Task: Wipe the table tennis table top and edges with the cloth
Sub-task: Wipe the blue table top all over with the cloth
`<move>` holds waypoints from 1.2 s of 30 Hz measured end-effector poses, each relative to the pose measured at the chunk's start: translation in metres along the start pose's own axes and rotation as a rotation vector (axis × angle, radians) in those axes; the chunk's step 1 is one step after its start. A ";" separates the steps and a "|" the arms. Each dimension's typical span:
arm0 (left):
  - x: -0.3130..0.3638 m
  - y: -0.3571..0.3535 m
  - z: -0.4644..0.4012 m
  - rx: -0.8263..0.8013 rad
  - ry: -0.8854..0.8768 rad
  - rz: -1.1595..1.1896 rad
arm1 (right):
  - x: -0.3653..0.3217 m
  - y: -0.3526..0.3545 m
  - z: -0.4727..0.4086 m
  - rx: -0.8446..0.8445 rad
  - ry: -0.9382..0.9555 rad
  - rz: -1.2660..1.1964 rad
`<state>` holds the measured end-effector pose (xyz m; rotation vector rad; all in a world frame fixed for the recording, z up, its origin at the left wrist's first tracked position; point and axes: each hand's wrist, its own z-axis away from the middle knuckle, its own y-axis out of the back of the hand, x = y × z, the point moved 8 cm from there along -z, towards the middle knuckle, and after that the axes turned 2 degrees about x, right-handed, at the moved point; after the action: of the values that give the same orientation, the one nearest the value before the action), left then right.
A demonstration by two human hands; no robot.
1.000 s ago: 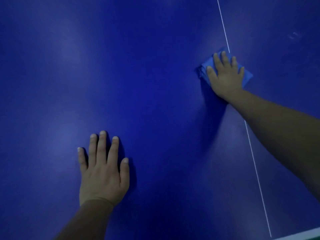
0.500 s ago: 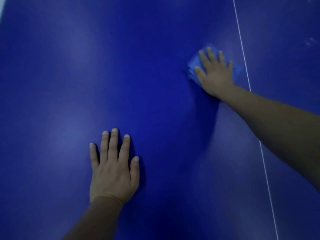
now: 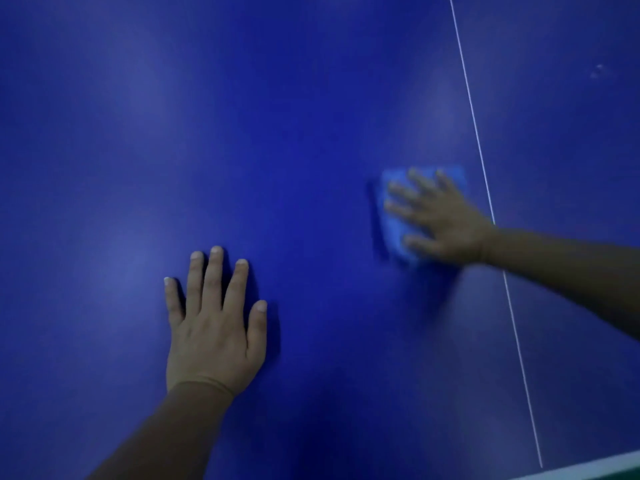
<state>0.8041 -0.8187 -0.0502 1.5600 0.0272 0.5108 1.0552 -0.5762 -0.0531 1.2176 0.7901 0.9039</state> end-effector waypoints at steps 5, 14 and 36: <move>0.000 -0.001 -0.001 -0.002 0.006 -0.005 | 0.104 0.021 -0.032 0.022 -0.497 -0.082; 0.000 0.001 -0.002 -0.006 0.017 0.010 | -0.013 -0.010 0.103 0.069 -0.394 -0.074; 0.000 0.003 0.002 -0.012 -0.003 0.025 | -0.266 -0.027 0.156 0.142 -0.035 -0.112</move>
<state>0.8038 -0.8205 -0.0469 1.5512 0.0027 0.5270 1.0811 -0.8842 -0.0439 1.2955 0.8975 0.7432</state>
